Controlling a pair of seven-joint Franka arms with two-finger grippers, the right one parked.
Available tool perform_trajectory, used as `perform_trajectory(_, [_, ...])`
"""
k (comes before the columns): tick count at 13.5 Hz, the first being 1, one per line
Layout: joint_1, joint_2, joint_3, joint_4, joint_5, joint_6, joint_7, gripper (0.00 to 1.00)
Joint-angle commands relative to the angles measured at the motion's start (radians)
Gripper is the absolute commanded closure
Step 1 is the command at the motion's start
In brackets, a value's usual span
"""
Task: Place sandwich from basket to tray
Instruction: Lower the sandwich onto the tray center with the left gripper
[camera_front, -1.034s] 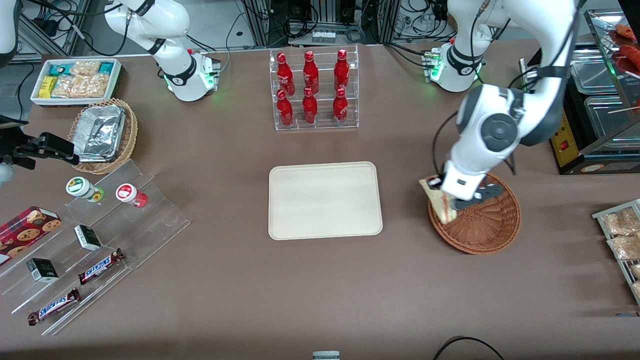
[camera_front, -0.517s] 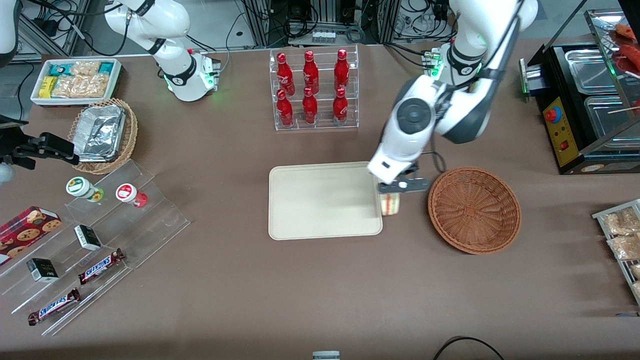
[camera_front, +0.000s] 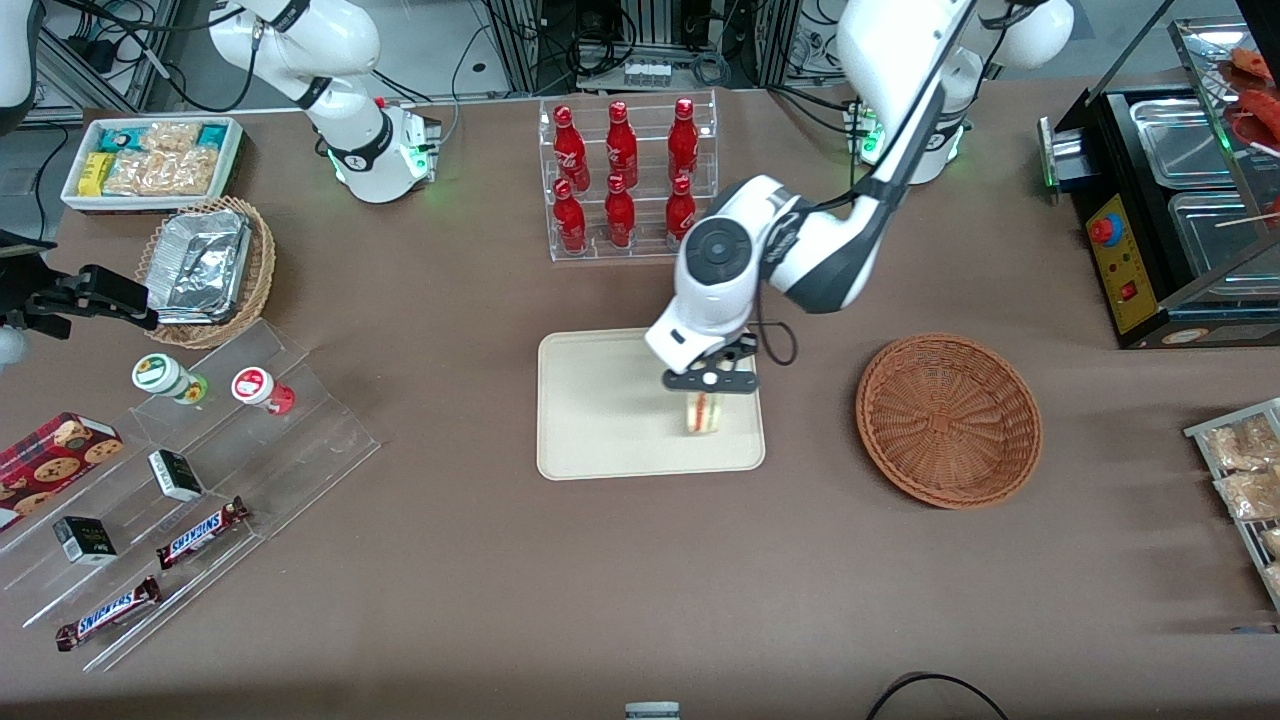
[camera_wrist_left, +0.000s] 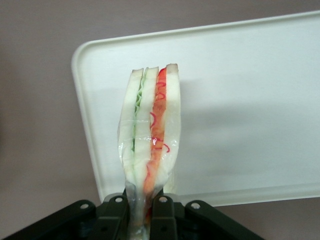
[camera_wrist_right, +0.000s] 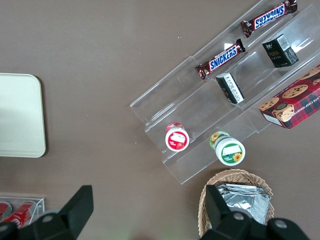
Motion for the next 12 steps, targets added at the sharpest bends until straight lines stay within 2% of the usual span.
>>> perform_trajectory(1, [-0.013, 0.123, -0.029, 0.152, -0.014, -0.027, -0.083, 1.0])
perform_trajectory(6, [-0.042, 0.263, -0.035, 0.332, -0.013, -0.118, -0.197, 1.0])
perform_trajectory(12, [-0.052, 0.283, -0.035, 0.335, -0.013, -0.112, -0.213, 1.0])
